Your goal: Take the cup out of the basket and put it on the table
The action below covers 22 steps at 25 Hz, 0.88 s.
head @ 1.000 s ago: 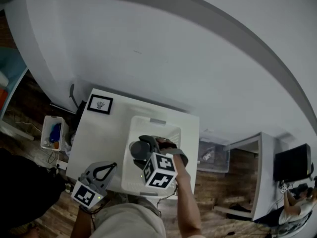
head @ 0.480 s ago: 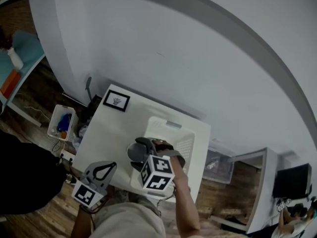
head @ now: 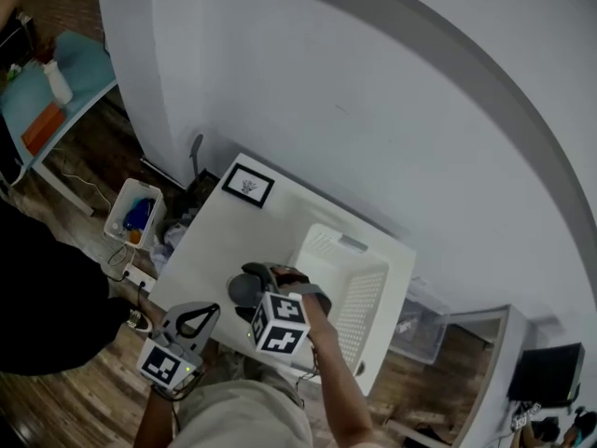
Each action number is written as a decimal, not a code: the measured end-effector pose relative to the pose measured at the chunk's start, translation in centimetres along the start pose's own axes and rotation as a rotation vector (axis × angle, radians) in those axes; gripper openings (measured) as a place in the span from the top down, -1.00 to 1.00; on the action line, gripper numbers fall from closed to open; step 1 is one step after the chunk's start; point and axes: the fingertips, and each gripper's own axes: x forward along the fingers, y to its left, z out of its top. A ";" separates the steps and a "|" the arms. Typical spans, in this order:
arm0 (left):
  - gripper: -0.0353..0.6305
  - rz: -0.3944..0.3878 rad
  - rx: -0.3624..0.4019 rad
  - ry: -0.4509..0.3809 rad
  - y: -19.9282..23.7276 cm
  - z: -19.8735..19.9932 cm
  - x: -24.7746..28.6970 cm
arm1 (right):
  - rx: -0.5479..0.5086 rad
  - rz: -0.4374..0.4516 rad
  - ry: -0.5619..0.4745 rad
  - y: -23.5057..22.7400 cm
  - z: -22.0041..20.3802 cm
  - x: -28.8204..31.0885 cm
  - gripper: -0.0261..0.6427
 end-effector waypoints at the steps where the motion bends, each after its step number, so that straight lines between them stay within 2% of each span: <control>1: 0.89 0.010 -0.002 0.002 0.2 -0.2 -0.2 | -0.006 0.009 -0.002 0.2 0.2 0.6 -0.18; 13: 0.89 0.130 -0.052 0.029 2.2 -3.1 -2.8 | -0.057 0.117 0.004 2.7 1.4 6.6 -0.18; 22: 0.89 0.180 -0.070 0.061 2.7 -4.8 -4.0 | -0.109 0.164 0.050 4.0 0.9 11.3 -0.18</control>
